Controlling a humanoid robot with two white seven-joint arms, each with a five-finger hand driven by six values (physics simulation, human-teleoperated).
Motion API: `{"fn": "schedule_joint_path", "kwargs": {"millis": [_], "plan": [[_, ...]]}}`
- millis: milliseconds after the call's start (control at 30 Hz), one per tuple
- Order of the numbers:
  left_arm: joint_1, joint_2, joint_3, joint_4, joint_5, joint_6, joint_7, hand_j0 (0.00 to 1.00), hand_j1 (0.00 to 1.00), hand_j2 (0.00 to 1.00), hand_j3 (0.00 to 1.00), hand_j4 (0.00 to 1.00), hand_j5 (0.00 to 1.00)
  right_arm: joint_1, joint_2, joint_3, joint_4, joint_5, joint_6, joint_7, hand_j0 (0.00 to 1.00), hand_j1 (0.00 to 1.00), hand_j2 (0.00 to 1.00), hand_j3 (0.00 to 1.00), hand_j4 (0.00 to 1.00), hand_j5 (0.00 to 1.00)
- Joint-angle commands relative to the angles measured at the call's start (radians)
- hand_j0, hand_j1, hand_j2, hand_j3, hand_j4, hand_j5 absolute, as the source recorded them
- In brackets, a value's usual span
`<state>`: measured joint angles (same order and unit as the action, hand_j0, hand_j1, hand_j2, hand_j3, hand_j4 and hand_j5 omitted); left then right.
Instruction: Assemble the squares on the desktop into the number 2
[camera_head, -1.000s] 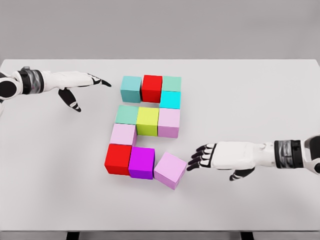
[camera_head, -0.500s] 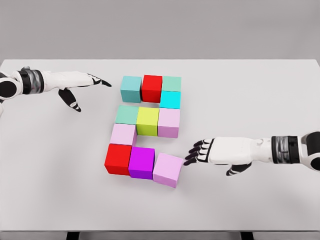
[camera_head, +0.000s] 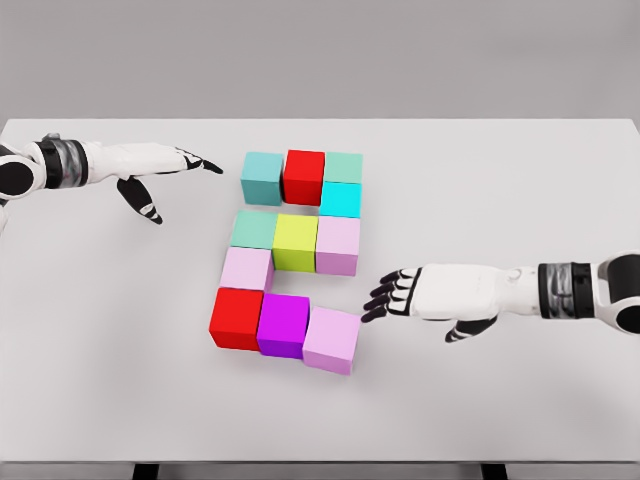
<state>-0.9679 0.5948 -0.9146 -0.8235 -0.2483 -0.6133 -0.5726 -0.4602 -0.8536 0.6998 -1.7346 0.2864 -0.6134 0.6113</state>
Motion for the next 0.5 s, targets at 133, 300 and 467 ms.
{"fn": "schedule_joint_path", "kwargs": {"millis": [133,300,467], "plan": [[0.0,0.0,0.003,0.0,0.006,0.002,0.0,1.0,1.0,1.0,1.0,1.0,1.0,-0.008,0.005,-0.002,0.0,-0.009,0.003,0.0,1.0,1.0,1.0,1.0,1.0,1.0],[-0.009,0.0,0.003,0.001,0.001,0.002,-0.001,1.0,1.0,1.0,1.0,1.0,1.0,-0.021,0.013,-0.002,0.0,-0.012,0.003,0.0,1.0,1.0,1.0,1.0,1.0,1.0],[-0.014,-0.018,0.002,0.004,-0.02,0.003,0.0,1.0,1.0,1.0,1.0,1.0,1.0,-0.029,0.014,-0.002,0.0,-0.036,0.003,0.0,1.0,1.0,1.0,1.0,1.0,1.0]]}}
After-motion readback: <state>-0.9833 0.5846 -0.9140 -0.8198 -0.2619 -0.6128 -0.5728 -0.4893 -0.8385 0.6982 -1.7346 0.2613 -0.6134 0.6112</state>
